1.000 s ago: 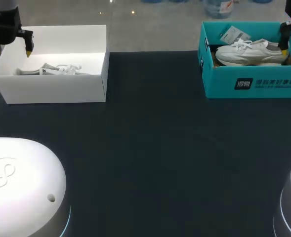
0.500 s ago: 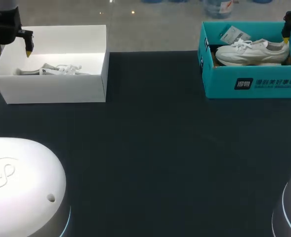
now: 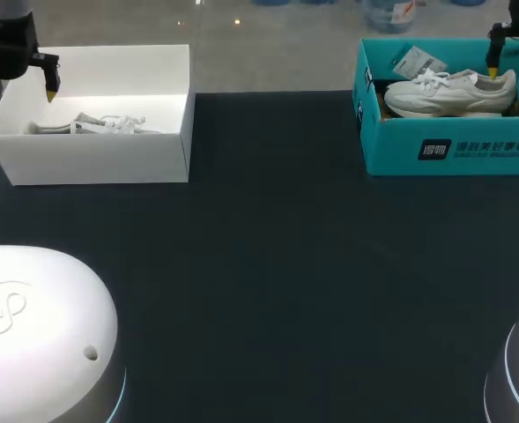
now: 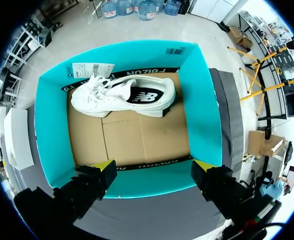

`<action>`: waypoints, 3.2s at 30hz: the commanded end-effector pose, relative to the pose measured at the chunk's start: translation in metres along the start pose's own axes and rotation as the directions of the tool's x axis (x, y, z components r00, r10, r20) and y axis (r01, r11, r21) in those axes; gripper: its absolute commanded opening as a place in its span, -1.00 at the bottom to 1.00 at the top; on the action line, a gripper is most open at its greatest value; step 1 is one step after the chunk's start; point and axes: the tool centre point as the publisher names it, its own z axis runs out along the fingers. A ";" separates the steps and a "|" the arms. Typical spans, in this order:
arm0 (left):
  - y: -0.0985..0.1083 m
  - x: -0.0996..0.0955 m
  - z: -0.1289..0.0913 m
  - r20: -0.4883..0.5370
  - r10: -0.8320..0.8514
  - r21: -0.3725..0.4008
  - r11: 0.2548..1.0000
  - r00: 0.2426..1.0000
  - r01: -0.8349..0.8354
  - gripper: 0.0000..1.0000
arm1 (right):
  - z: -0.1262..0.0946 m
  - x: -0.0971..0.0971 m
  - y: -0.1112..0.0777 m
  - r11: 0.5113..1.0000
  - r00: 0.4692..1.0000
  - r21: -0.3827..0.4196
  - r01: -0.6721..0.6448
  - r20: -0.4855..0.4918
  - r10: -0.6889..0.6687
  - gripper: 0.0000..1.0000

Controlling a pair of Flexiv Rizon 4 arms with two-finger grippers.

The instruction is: Take the shoe out of the shoebox, open the shoe tongue, remove and reinsert the insole, then place the shoe into the shoebox

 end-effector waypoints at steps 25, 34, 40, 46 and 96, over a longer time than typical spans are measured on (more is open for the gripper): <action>0.000 0.001 0.000 0.000 0.001 0.001 1.000 1.000 -0.001 1.00 | 0.000 0.000 0.006 1.000 1.000 0.024 0.000 0.000 0.000 1.00; 0.000 0.001 0.000 0.000 0.001 0.001 1.000 1.000 -0.001 1.00 | 0.008 0.000 0.033 0.999 0.999 0.036 -0.032 0.028 0.031 1.00; 0.000 0.001 0.000 0.000 0.001 0.001 1.000 1.000 -0.001 1.00 | 0.020 -0.004 0.053 0.999 0.999 0.029 -0.045 0.020 0.044 1.00; 0.000 0.001 0.000 0.000 0.001 0.001 1.000 1.000 -0.001 1.00 | 0.035 -0.011 0.068 0.998 0.998 0.028 -0.062 0.019 0.062 1.00; 0.000 0.001 0.000 0.000 0.001 0.001 1.000 1.000 -0.001 1.00 | 0.106 -0.023 0.122 0.994 0.993 0.000 -0.111 -0.033 0.111 1.00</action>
